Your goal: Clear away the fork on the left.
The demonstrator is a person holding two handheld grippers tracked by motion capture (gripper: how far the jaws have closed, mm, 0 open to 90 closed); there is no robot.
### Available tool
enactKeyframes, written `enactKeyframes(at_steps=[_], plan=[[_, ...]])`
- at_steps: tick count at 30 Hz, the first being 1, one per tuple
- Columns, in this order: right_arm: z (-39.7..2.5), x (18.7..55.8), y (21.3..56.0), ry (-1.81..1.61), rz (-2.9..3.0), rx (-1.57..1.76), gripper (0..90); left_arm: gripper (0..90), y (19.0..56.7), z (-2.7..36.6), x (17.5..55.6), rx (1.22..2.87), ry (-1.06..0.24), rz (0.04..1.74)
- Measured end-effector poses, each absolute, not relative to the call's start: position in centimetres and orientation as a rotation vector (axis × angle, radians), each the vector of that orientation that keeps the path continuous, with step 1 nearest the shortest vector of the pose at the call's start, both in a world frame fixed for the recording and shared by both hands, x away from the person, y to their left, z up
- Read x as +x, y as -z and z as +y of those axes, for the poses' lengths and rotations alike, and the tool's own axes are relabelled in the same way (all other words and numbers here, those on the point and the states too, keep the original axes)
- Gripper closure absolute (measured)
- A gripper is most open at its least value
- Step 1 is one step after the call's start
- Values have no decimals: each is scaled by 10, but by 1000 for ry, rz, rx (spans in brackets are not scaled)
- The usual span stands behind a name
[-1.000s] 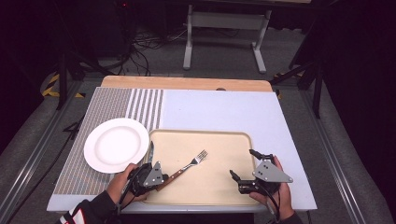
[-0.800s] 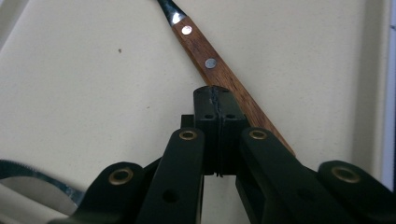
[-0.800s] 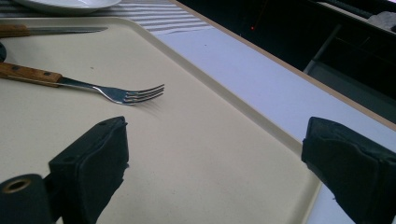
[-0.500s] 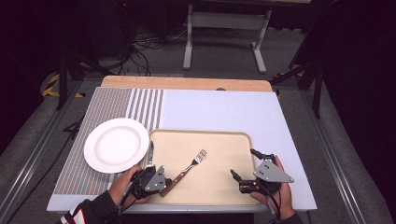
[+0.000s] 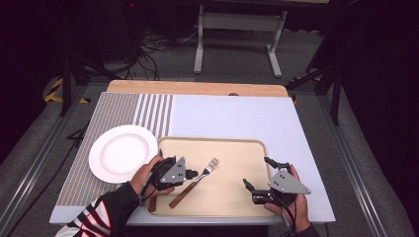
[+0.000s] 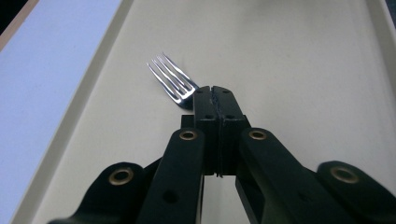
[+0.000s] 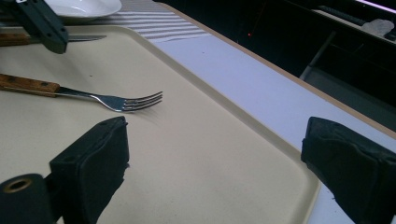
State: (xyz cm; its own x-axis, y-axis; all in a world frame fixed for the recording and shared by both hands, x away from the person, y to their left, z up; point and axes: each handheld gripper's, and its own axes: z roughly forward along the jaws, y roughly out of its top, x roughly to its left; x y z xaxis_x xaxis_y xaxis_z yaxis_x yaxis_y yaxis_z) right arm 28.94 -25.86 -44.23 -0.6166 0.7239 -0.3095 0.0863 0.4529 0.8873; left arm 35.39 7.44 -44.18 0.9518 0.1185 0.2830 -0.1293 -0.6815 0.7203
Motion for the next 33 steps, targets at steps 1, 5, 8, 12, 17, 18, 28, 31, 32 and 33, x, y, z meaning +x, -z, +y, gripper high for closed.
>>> enactKeyframes(at_steps=[1, 5, 8, 12, 17, 18, 28, 31, 32, 33], plan=[[-258, 290, 443, -1172, 2012, 678, 83, 900, 442, 72, 355, 2287, -385, -17], [-258, 291, 445, -1163, 2023, 678, 83, 900, 446, 59, 357, 2297, -355, -41], [-258, 292, 446, -1163, 2029, 684, 83, 900, 448, 50, 357, 2313, -343, -64], [-255, 292, 447, -1153, 2045, 679, 83, 900, 451, 39, 358, 2337, -340, -82], [-254, 293, 448, -1147, 2050, 681, 83, 900, 455, 24, 360, 2392, -385, -117], [-254, 293, 448, -1147, 2050, 681, 83, 900, 455, 24, 360, 2392, -385, -117], [-255, 294, 448, -1150, 2056, 678, 83, 893, 463, 17, 367, 2493, -359, -102], [-256, 294, 448, -1145, 2058, 679, 83, 893, 462, 22, 370, 2508, -364, -76], [-256, 294, 448, -1145, 2058, 679, 83, 892, 462, 22, 370, 2508, -364, -76], [-256, 294, 448, -1144, 2058, 679, 83, 892, 462, 24, 370, 2510, -388, -80]])
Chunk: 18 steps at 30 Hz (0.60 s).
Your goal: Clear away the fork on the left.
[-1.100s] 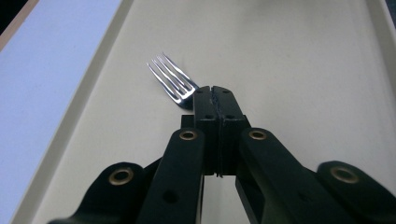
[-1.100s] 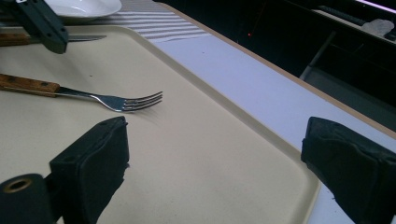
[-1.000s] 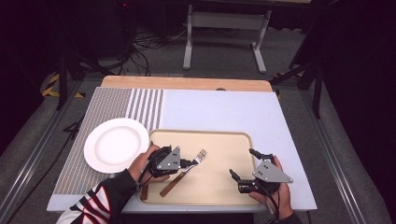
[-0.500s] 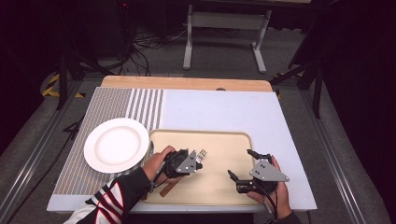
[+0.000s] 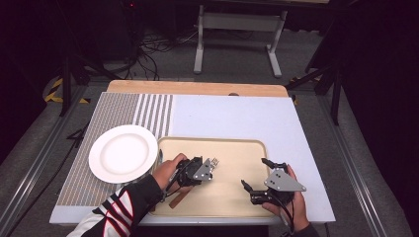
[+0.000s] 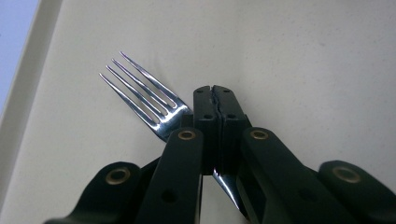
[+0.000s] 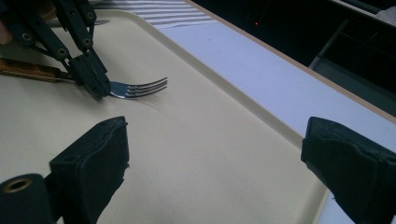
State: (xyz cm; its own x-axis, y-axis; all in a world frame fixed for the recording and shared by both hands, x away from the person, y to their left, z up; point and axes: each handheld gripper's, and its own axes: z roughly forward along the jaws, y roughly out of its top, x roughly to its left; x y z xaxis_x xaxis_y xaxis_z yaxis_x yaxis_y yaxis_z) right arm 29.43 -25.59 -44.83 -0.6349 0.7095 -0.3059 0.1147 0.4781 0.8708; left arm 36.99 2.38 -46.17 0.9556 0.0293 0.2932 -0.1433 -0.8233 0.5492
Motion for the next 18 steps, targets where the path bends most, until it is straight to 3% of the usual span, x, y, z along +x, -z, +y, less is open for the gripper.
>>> enactKeyframes(at_steps=[18], plan=[[-252, 294, 450, -1133, 2081, 669, 82, 891, 461, 69, 369, 2553, -417, 47]])
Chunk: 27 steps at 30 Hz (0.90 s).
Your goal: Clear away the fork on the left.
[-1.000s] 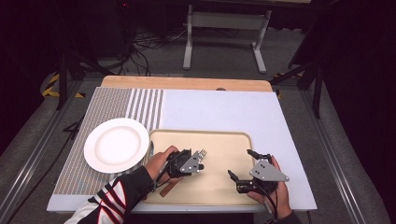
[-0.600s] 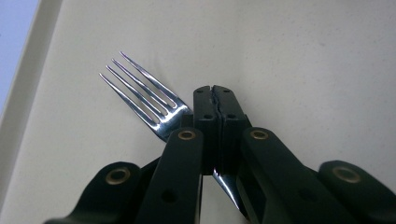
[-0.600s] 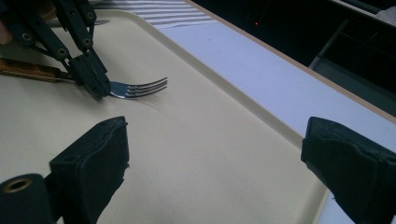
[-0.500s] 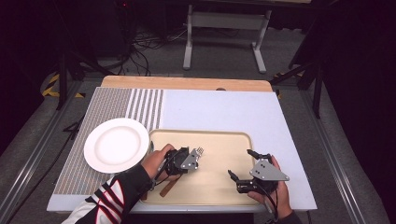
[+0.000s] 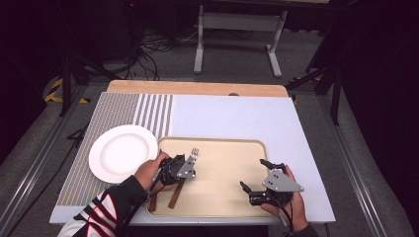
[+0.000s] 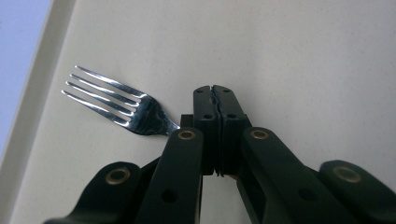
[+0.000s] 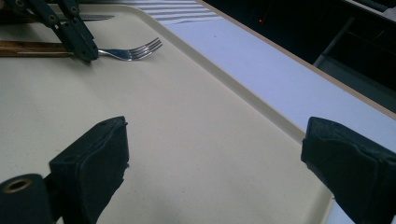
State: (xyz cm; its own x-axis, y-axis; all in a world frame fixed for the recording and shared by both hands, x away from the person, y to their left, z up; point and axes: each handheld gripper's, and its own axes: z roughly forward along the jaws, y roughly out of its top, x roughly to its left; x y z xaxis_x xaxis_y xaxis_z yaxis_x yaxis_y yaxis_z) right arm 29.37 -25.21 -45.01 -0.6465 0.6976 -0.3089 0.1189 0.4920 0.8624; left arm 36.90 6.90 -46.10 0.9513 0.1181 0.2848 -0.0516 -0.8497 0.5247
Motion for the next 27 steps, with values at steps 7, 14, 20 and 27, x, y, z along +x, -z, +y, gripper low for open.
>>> enactKeyframes(at_steps=[7, 14, 20, 27], plan=[[-252, 294, 451, -1123, 2086, 671, 82, 891, 460, 87, 359, 2582, -466, 56], [-250, 294, 451, -1118, 2090, 667, 82, 885, 460, 97, 354, 2588, -472, 63], [-251, 294, 451, -1116, 2091, 664, 82, 882, 460, 104, 351, 2595, -455, 63], [-251, 295, 453, -1116, 2093, 674, 82, 882, 460, 114, 349, 2592, -424, 79]])
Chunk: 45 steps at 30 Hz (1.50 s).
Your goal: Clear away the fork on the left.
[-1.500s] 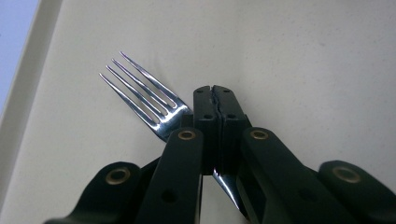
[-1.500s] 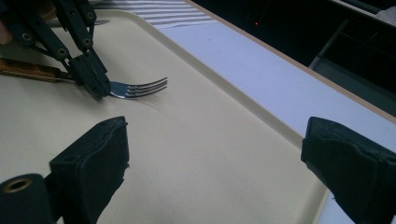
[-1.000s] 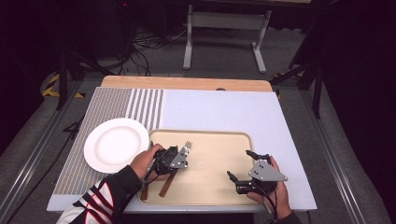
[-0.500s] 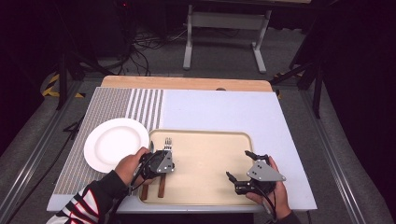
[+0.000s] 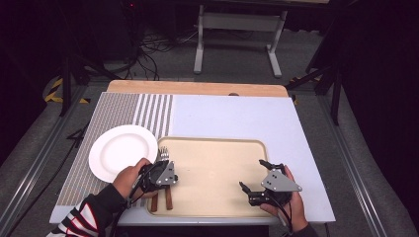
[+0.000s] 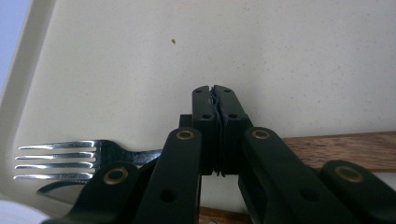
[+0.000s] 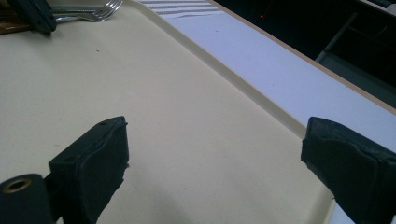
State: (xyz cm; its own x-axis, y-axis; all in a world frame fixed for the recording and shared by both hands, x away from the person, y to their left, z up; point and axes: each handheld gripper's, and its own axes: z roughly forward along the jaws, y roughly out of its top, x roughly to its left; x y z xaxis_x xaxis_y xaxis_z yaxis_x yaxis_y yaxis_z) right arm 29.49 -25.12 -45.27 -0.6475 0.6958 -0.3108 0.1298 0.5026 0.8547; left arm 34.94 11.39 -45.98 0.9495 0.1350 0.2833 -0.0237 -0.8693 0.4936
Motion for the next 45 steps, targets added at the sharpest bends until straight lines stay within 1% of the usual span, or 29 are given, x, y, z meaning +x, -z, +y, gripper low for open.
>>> enactKeyframes(at_steps=[9, 16, 18, 23, 27, 35, 42, 45], plan=[[-253, 295, 452, -1112, 2087, 678, 82, 863, 459, 122, 344, 2598, -407, 81], [-254, 294, 452, -1108, 2087, 677, 82, 851, 459, 125, 341, 2601, -428, 68], [-255, 295, 452, -1113, 2085, 682, 82, 843, 460, 126, 339, 2592, -419, 72], [-254, 294, 452, -1109, 2088, 675, 82, 848, 460, 126, 336, 2561, -453, 76], [-254, 293, 451, -1113, 2082, 670, 82, 838, 458, 127, 335, 2532, -445, 78], [-253, 292, 450, -1116, 2075, 671, 82, 793, 454, 129, 334, 2485, -473, 63], [-251, 290, 448, -1119, 2070, 666, 82, 699, 448, 132, 331, 2419, -522, 81], [-251, 291, 448, -1130, 2067, 666, 82, 676, 446, 132, 329, 2374, -534, 81]])
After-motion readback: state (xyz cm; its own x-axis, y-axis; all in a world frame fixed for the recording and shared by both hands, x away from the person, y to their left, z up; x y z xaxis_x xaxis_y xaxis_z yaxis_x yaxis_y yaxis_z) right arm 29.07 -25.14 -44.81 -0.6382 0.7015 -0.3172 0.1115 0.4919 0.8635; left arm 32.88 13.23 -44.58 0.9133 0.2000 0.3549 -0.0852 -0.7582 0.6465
